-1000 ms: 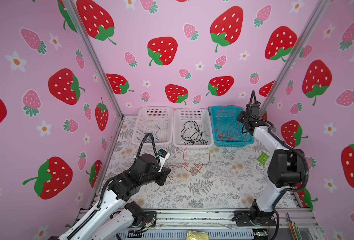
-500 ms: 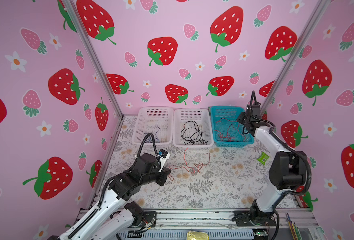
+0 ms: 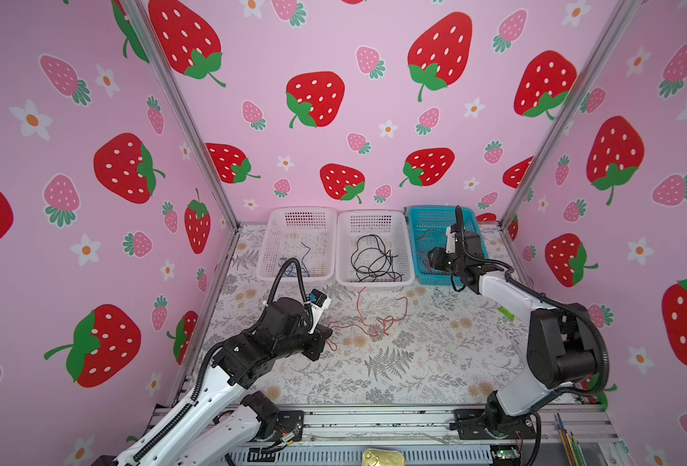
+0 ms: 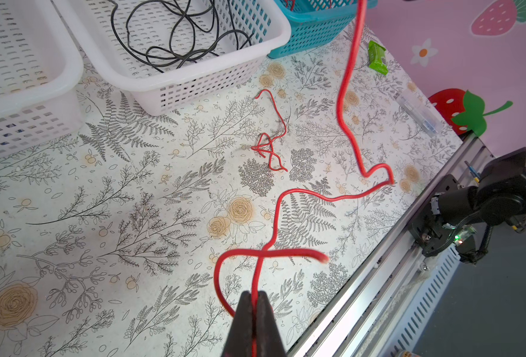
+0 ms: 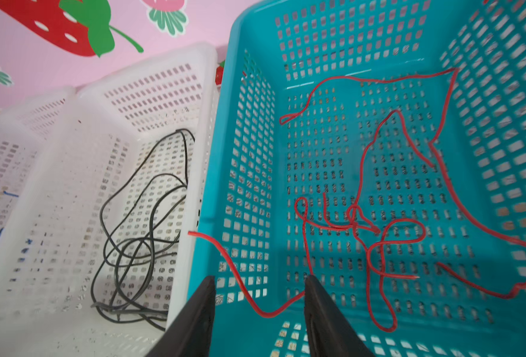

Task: Untangle and sort cables by color
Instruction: Place the cable in the container.

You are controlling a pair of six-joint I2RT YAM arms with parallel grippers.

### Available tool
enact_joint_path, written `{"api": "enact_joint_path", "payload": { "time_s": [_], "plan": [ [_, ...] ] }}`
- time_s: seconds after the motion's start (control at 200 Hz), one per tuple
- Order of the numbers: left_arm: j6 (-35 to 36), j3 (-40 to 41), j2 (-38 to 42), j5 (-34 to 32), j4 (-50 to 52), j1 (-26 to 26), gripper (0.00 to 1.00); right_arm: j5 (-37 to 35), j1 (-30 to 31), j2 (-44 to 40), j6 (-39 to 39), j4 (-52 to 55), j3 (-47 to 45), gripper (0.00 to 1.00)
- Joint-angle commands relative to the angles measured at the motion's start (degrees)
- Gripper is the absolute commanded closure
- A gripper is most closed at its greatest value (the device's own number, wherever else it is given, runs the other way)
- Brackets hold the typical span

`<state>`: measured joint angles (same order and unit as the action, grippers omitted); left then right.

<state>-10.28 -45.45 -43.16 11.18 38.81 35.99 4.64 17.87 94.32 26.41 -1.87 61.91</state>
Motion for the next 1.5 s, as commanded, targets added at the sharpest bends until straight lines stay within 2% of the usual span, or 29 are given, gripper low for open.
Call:
{"api": "enact_joint_path", "payload": {
  "time_s": [0.0,0.105,0.31,0.455,0.515,0.725,0.97,1.106,1.206,1.286,1.491],
  "plan": [
    [0.70,0.03,0.18,0.95,-0.70,-0.21,1.00,0.71,1.28,0.72,-2.65,-3.05,-0.61,0.51],
    [0.71,0.07,0.00,0.98,-0.67,-0.22,1.00,-0.60,1.55,2.44,-3.20,-3.07,-0.42,0.54],
    [0.81,-0.14,-0.53,1.12,-0.75,-0.22,1.00,-2.01,1.51,6.01,-4.18,-2.58,1.99,0.69],
    [0.83,-0.02,-0.35,0.82,-0.63,-0.21,1.00,-3.88,1.57,6.81,-4.01,-1.41,3.38,0.94],
    [0.87,-0.06,-0.33,0.82,-0.72,-0.22,1.00,-5.13,1.56,6.15,-3.85,-1.25,3.55,1.00],
    [0.89,-0.16,-1.01,1.10,-0.70,-0.22,1.00,-7.90,-0.51,6.75,-3.83,-0.34,7.28,1.00],
    [0.75,-0.06,-1.05,1.01,-0.62,-0.21,1.00,-6.06,-5.06,18.26,-3.44,6.64,20.17,1.00],
    [0.85,-0.14,-1.32,1.10,-0.49,-0.17,1.00,-4.99,-5.39,21.43,-3.32,9.87,25.74,0.91],
    [0.85,-0.08,-1.49,1.04,-0.53,-0.22,1.00,-4.92,-5.31,20.50,-2.88,10.22,25.68,0.69],
    [0.97,-0.17,-1.70,1.10,-0.56,-0.22,1.00,-4.48,-5.11,18.63,-2.69,10.01,24.40,0.60],
    [0.95,-0.25,-2.01,1.24,-0.47,-0.22,1.00,-4.91,-4.89,10.47,-1.42,9.23,20.53,0.43]
  ]
}}
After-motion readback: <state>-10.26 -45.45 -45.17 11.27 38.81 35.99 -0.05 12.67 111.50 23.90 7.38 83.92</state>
